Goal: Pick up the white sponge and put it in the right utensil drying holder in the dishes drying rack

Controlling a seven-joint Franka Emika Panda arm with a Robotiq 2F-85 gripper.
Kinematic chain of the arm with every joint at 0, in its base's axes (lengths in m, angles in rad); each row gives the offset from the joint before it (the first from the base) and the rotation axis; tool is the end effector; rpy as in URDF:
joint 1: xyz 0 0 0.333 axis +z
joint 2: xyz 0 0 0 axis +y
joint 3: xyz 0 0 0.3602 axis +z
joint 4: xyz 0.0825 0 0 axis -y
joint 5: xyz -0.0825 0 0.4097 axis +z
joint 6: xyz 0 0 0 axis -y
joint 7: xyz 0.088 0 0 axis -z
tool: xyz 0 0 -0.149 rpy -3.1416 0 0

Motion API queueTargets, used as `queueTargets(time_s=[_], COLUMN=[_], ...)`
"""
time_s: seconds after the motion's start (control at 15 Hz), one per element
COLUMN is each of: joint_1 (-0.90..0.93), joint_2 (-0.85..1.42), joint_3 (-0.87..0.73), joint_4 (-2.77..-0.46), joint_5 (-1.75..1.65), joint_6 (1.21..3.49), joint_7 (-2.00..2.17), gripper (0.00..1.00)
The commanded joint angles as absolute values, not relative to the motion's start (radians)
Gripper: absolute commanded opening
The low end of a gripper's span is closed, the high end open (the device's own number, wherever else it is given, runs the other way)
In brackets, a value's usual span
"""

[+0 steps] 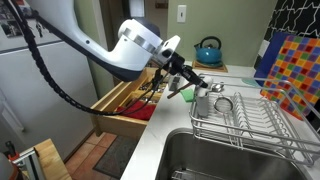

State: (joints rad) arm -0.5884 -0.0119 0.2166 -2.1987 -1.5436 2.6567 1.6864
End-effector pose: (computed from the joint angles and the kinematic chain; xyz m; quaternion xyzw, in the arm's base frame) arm 0.5635 -0.2105 0.4249 0.8086 -0.3262 0.4129 0.2632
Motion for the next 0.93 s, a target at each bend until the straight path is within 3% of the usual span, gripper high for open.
queueTargets(time_s=[0.0, 0.33, 0.87], joint_1=[-0.427, -0.299, -0.226], joint_2=[0.003, 0.009, 0.022], joint_3=[0.055, -0.072, -0.127], joint_4=[-2.238, -2.235, -2.220], joint_5=[-1.466, -1.359, -1.223], joint_6=[2.656, 2.616, 2.545], joint_7=[1.617, 1.495, 1.328], gripper=[0.00, 0.04, 0.04])
